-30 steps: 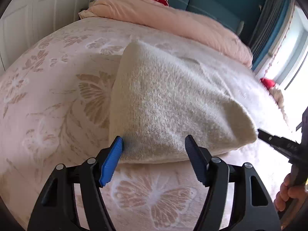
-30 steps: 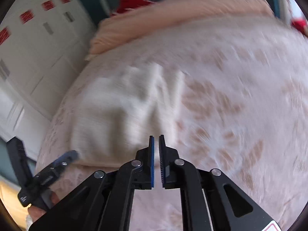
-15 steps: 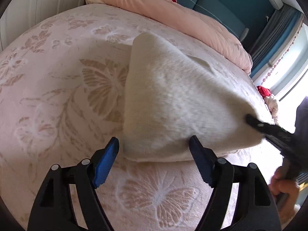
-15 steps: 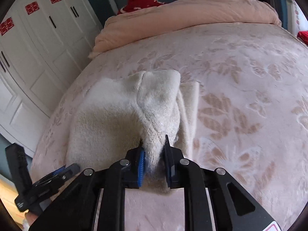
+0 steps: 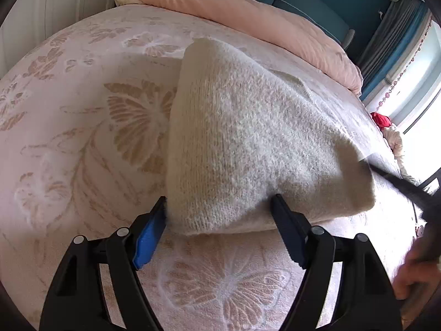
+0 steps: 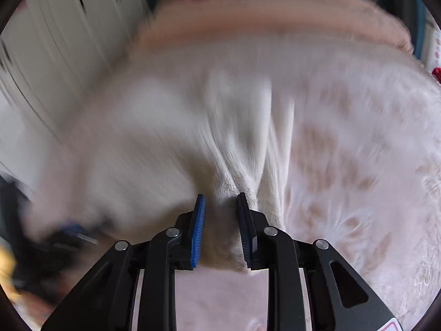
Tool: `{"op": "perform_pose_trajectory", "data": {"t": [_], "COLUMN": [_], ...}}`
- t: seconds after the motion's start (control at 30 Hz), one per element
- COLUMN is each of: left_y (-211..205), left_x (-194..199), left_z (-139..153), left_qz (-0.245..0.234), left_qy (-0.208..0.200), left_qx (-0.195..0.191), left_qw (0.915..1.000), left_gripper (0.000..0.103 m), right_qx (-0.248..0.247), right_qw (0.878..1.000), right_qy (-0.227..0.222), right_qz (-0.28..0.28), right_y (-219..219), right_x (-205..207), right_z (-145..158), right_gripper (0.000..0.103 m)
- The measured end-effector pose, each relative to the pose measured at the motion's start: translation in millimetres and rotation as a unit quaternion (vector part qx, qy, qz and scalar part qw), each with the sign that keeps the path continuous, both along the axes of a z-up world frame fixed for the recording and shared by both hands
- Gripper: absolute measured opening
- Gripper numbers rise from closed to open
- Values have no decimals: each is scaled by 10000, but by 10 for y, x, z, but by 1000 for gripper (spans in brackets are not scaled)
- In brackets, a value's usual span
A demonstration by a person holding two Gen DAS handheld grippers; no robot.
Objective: Fold small clothes
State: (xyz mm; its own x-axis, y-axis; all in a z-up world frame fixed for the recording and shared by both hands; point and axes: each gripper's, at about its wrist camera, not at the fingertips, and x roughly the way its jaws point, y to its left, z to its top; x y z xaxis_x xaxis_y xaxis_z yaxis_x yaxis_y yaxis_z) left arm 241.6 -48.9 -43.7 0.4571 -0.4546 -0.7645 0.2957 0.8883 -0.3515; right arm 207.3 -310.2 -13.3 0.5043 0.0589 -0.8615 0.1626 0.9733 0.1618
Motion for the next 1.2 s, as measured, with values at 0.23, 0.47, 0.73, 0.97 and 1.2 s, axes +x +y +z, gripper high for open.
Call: {"op": "perform_pose_trajectory", "data": {"t": [0.23, 0.47, 0.73, 0.97, 1.2], "left_y": [-30, -55, -27, 11, -21], "left_x": [-25, -93, -400, -771, -1148], "left_z": [31, 49, 308, 638, 865], "left_qz": [-75, -86, 18, 110, 128], "left_qy": [-123, -205, -466, -737, -1138], "left_qx": [152, 293, 503, 817, 1270], "left_qw": [9998, 9993, 9976, 9939, 9853], "left_gripper": [73, 73, 73, 73, 73], "right_qx": [32, 171, -213, -165, -287], "right_qw": [9983, 9982, 9964, 9961, 9950], "right_qy": [-559, -542, -671, -694, -794], "right_qz": [-138, -204, -465, -527, -535], "right_y": [73, 51, 60, 121, 196], "right_x": [-132, -157, -662, -1105, -1437], "right_z": [320, 381, 467, 478, 559], "right_gripper": [20, 24, 36, 40, 47]}}
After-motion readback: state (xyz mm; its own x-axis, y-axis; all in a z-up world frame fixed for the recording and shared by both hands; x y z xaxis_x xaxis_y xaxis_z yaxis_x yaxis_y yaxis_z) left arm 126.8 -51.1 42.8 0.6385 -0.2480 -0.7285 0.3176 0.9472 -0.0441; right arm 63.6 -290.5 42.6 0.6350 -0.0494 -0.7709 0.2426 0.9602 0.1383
